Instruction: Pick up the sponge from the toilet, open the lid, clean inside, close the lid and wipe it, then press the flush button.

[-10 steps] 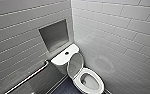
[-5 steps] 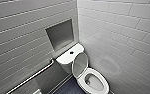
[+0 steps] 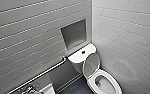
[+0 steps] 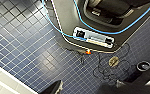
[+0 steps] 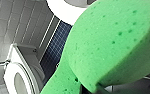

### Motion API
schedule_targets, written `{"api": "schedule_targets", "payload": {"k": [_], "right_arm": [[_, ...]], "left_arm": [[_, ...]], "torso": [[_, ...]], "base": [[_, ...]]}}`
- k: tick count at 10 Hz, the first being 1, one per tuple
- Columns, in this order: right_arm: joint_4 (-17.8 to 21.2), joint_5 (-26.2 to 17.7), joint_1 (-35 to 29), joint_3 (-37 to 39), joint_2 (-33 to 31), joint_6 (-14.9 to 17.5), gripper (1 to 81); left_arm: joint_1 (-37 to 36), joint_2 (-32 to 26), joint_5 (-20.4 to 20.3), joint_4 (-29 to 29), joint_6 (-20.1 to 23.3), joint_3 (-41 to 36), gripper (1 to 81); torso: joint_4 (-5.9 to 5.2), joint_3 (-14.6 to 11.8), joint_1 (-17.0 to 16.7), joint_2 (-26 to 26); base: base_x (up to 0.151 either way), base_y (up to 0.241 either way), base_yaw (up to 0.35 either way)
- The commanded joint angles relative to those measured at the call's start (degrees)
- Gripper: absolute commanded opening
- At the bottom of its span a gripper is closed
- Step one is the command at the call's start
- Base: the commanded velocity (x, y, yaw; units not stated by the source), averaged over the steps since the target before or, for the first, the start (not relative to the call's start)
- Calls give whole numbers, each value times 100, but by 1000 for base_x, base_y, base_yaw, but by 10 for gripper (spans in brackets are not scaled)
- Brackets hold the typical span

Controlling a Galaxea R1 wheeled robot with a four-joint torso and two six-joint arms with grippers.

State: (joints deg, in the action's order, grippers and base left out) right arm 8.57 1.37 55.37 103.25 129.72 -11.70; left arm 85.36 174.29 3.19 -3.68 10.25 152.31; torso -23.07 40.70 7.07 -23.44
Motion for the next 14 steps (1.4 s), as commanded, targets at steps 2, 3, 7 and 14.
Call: {"api": "schedule_targets", "payload": {"k": [2,3,7,14], "right_arm": [[110,-452,-1330,-175,-532,-236,10],[110,-540,-1540,-193,-559,-236,10],[101,-839,-2472,-227,-576,-236,10],[110,-848,-2455,291,-321,-420,10]], "left_arm": [[135,-78,489,-63,12,9,811],[144,-69,489,-63,12,10,811],[206,-69,498,-63,12,10,811],[214,-60,489,-54,12,10,811]], "torso": [[-722,250,2,0],[-909,309,2,0],[-1121,345,376,-568],[-1261,383,1123,-1764]], "base": [[0,0,0],[0,0,0],[0,0,0],[0,0,0]]}}
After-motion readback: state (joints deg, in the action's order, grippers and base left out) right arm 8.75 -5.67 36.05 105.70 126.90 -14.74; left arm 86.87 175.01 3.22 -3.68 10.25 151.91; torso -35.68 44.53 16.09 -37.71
